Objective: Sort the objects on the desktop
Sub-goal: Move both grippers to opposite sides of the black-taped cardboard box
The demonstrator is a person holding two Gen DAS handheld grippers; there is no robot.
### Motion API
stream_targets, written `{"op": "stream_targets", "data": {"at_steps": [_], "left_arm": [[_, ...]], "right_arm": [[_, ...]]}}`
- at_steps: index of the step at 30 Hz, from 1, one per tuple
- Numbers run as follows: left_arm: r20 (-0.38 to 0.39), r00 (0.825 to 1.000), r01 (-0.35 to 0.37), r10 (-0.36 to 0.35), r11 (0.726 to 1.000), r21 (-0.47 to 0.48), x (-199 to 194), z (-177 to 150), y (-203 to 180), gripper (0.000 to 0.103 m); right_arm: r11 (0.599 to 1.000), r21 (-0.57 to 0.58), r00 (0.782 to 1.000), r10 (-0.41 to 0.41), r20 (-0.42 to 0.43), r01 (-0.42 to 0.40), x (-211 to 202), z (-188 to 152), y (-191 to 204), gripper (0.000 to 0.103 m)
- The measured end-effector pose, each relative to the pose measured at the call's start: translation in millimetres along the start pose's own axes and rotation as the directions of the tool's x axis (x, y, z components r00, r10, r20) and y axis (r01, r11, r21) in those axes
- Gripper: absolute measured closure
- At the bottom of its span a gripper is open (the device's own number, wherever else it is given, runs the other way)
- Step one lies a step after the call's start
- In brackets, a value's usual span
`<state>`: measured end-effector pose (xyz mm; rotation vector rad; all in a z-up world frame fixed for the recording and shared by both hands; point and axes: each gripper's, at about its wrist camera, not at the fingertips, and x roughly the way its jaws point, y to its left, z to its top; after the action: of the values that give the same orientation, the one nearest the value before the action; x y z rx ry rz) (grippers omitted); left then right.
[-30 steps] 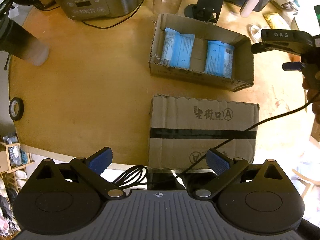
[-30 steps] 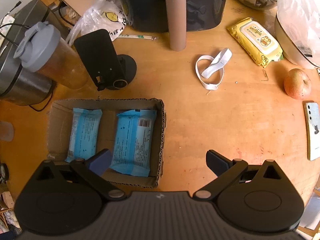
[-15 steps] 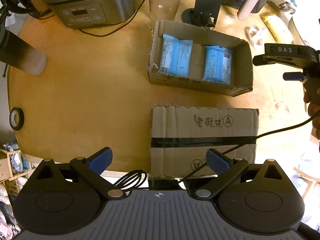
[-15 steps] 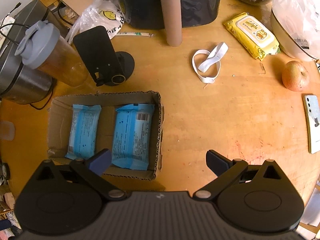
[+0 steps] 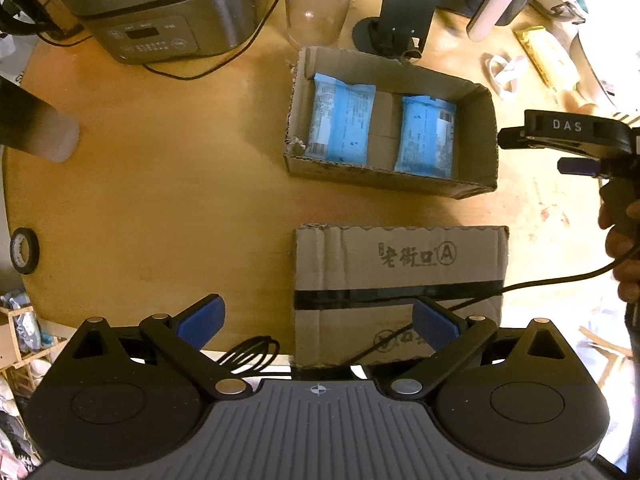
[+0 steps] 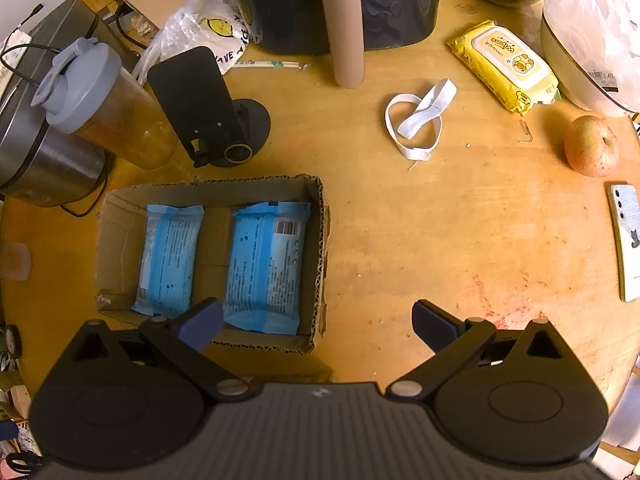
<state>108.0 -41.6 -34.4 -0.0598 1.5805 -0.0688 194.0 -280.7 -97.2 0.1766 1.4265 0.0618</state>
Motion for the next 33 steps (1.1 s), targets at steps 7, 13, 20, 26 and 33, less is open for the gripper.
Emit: {"op": "stream_targets", "data": {"at_steps": [7, 13, 20, 26, 33], "left_arm": [[-0.027, 1.000, -0.013, 0.014, 1.000, 0.006, 3, 6, 1, 0.000], [-0.024, 1.000, -0.012, 0.012, 1.000, 0.000, 4, 8, 3, 0.000], [-0.025, 1.000, -0.004, 0.004, 1.000, -0.002, 5, 8, 4, 0.000], [-0.029, 1.000, 0.001, -0.001, 1.000, -0.008, 7, 9, 5, 0.000], [-0.030, 1.000, 0.007, -0.007, 1.000, -0.014, 9, 8, 6, 0.000]], "right_arm": [[1.000, -0.002, 1.000, 0.006, 0.003, -0.006, 0, -1, 2, 0.000], [1.000, -0.005, 1.000, 0.014, 0.010, -0.014, -3, -3, 3, 0.000], [1.000, -0.012, 1.000, 0.020, 0.001, -0.020, -5, -7, 5, 0.000], [1.000, -0.030, 0.999, 0.009, -0.034, -0.010, -6, -19, 7, 0.000], [0.999, -0.037, 0.996, 0.009, -0.087, -0.012, -6, -43, 3, 0.000]]}}
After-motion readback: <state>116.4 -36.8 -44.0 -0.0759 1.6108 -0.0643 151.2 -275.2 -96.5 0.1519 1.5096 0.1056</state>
